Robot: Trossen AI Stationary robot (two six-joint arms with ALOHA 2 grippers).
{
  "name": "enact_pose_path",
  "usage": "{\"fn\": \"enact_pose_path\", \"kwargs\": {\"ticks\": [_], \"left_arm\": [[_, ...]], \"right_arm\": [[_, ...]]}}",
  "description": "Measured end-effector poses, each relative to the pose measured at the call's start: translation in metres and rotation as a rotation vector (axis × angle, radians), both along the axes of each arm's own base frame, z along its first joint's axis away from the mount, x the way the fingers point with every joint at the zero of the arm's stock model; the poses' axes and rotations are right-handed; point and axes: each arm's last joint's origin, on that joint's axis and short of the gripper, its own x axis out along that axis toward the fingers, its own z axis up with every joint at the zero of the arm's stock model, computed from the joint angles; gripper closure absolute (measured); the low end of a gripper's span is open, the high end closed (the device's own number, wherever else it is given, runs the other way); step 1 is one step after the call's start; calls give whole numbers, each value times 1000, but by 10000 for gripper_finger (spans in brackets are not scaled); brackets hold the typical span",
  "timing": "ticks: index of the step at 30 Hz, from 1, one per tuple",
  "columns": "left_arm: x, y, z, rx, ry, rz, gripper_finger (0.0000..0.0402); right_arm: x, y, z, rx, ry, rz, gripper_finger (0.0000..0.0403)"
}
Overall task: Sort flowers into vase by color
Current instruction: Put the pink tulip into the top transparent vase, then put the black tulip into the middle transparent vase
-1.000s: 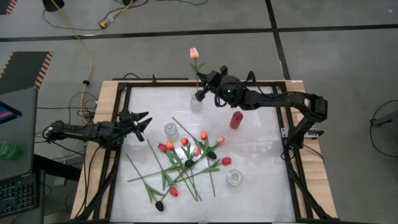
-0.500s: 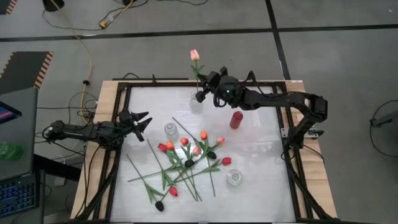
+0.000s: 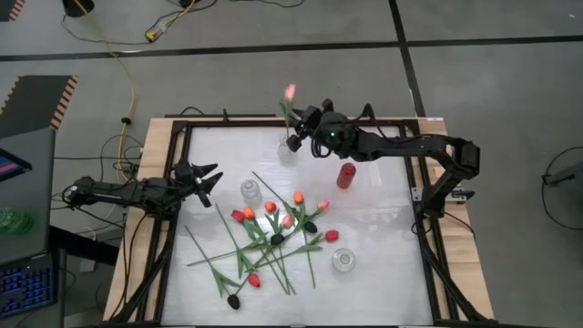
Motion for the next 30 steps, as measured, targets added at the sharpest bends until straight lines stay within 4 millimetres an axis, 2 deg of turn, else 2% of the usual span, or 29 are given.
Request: {"fn": "enact_pose_path", "kwargs": {"ticks": [7, 12, 18, 23, 30], "left_arm": [[0, 0, 0, 0, -1, 0, 235], [0, 0, 0, 0, -1, 0, 235], [2, -2, 2, 7, -27, -95, 235], [3, -5, 11, 24, -107, -194, 235], [8, -10, 11, -19, -110, -346, 235]], "right_arm": [[-1, 0, -7, 22, 75, -3, 216], [-5, 4, -10, 44, 153, 2, 192], [-15, 12, -9, 68, 249, 18, 189], [-23, 18, -3, 75, 279, 27, 190], [-35, 25, 8, 80, 302, 39, 190]]}}
